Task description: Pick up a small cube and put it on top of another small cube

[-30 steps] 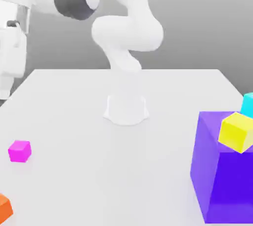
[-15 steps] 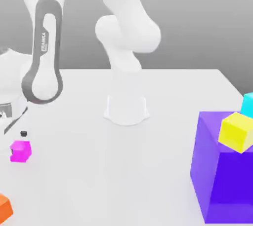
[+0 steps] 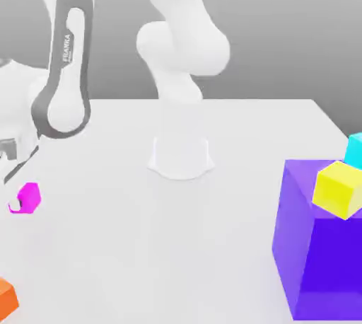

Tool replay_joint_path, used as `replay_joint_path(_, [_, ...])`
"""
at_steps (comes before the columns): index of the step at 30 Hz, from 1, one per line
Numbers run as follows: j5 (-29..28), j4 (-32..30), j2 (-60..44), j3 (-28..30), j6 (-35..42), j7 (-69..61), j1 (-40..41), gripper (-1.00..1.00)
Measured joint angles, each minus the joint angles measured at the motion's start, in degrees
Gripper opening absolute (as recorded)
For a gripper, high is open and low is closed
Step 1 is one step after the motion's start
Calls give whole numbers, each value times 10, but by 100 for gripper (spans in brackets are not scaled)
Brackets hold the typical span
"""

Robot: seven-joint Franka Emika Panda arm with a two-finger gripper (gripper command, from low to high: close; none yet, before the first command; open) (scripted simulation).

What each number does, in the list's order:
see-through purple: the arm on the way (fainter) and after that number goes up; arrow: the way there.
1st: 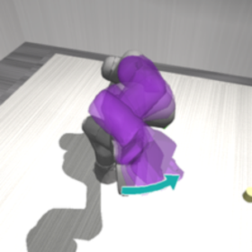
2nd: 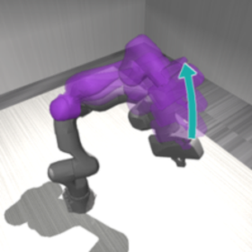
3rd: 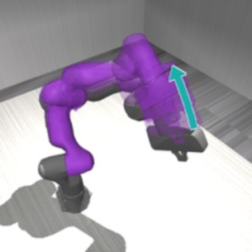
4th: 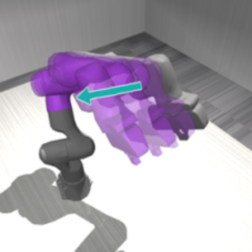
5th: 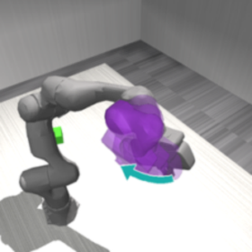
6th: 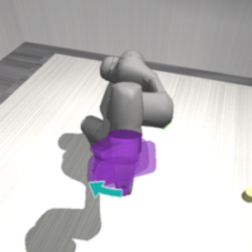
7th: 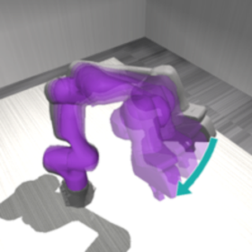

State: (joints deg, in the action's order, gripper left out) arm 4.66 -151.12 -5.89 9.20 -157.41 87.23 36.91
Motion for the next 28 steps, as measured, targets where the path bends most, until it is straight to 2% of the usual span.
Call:
replay_joint_path(7, [0,70,94,-100,146,107,-197,-100])
replay_joint_path(13, [15,119,157,-192,252,179,-297,-100])
replay_joint_path(21, [43,158,225,-323,361,255,-420,-100])
replay_joint_path(24, [39,157,200,-385,342,296,-461,-100])
replay_joint_path(25, [36,151,191,-395,328,303,-467,100])
replay_joint_path(28, [36,151,191,-395,328,303,-467,100])
